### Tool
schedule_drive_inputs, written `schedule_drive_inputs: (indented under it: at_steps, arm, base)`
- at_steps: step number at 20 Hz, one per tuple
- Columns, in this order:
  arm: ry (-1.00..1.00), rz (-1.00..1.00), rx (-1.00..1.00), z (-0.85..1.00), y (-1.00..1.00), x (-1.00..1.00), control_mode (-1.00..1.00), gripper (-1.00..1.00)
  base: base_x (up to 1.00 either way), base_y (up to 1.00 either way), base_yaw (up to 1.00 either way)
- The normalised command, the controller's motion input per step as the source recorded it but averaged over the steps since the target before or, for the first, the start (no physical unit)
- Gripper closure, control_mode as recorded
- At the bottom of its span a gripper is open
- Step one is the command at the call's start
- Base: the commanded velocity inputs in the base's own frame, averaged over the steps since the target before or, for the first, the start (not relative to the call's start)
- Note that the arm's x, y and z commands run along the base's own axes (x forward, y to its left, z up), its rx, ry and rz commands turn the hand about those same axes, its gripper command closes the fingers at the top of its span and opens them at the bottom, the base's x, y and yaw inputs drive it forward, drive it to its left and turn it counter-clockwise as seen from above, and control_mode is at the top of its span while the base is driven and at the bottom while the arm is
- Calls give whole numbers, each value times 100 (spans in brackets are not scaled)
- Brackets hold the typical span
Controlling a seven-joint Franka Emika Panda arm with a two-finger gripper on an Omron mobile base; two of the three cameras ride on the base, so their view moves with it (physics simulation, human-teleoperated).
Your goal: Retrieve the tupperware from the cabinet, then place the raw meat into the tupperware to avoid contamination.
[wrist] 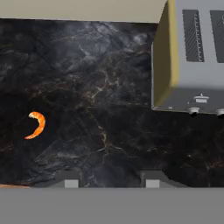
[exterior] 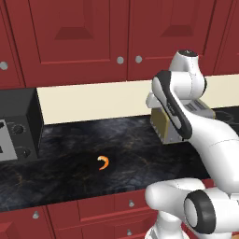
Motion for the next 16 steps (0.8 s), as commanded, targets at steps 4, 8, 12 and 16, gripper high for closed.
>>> schedule_drive_inputs:
  at_steps: [4, 8, 12, 16]
  arm:
    - [-12, 1, 0, 6, 13, -16, -100, -100]
    - [-33, 7, 0, 21, 17, -39, -100, -100]
    - [-35, 8, 0, 20, 15, -29, -100, -100]
    - [-34, 7, 0, 31, 13, -6, -100, -100]
  base:
    - [0, 0, 0]
    - [0, 0, 0]
    - [0, 0, 0]
    - [0, 0, 0]
